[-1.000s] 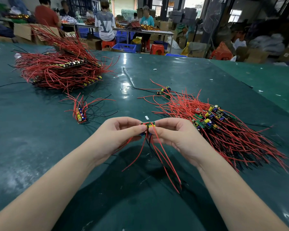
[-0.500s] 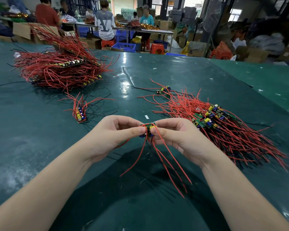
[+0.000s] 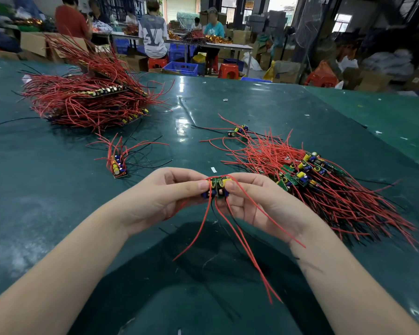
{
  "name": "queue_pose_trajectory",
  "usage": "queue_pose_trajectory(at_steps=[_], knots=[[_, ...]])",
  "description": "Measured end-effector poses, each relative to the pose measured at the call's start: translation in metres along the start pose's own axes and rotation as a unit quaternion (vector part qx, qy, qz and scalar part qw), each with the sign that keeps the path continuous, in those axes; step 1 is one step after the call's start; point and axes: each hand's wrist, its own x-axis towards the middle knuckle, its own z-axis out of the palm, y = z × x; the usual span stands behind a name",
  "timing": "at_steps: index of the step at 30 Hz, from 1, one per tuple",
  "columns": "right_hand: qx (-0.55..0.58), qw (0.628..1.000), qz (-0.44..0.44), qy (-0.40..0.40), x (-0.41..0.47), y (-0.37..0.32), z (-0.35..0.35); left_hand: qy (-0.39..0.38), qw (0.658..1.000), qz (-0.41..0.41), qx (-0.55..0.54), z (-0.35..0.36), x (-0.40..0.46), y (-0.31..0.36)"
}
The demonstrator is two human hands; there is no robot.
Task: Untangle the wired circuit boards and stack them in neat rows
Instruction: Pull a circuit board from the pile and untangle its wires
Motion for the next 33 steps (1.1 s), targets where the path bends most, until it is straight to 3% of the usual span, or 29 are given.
queue_pose_trajectory(at_steps=[4,8,10,12,16,18,21,22,23,25,30,33], knots=[[0.059,0.998,0.022,-0.027,0.003,0.001,0.0,-0.013,1.0,-0.025,-0.004,-0.004,-0.002,0.002],[0.071,0.997,0.01,0.043,0.006,0.001,-0.001,0.015,0.999,-0.035,0.014,-0.007,-0.001,0.006],[0.086,0.992,0.002,0.09,0.009,0.0,-0.001,0.045,0.996,-0.022,0.074,-0.008,0.0,0.008],[0.106,0.985,-0.015,0.138,0.009,-0.004,-0.002,0.09,0.973,-0.001,0.21,-0.01,0.0,0.008],[0.097,0.971,-0.045,0.212,0.008,-0.009,-0.008,0.226,0.87,0.001,0.439,-0.021,0.004,0.0],[0.107,0.968,-0.051,0.222,0.007,-0.01,-0.008,0.31,0.79,-0.025,0.529,-0.027,0.004,-0.002],[0.123,0.967,-0.044,0.218,0.006,-0.011,-0.005,0.34,0.626,-0.06,0.7,-0.036,0.002,-0.007],[0.133,0.967,-0.044,0.214,0.007,-0.01,-0.005,0.343,0.59,-0.058,0.729,-0.039,0.001,-0.008],[0.144,0.966,-0.042,0.211,0.007,-0.01,-0.004,0.351,0.575,-0.041,0.738,-0.04,0.001,-0.009],[0.159,0.966,-0.033,0.201,0.009,-0.008,-0.005,0.361,0.598,0.016,0.716,-0.038,0.002,-0.009],[0.137,0.981,-0.001,0.138,0.007,-0.003,-0.003,0.305,0.719,0.105,0.616,-0.023,0.005,-0.012],[0.121,0.985,-0.008,0.121,0.006,-0.001,0.001,0.289,0.743,0.155,0.584,-0.018,0.008,-0.017]])
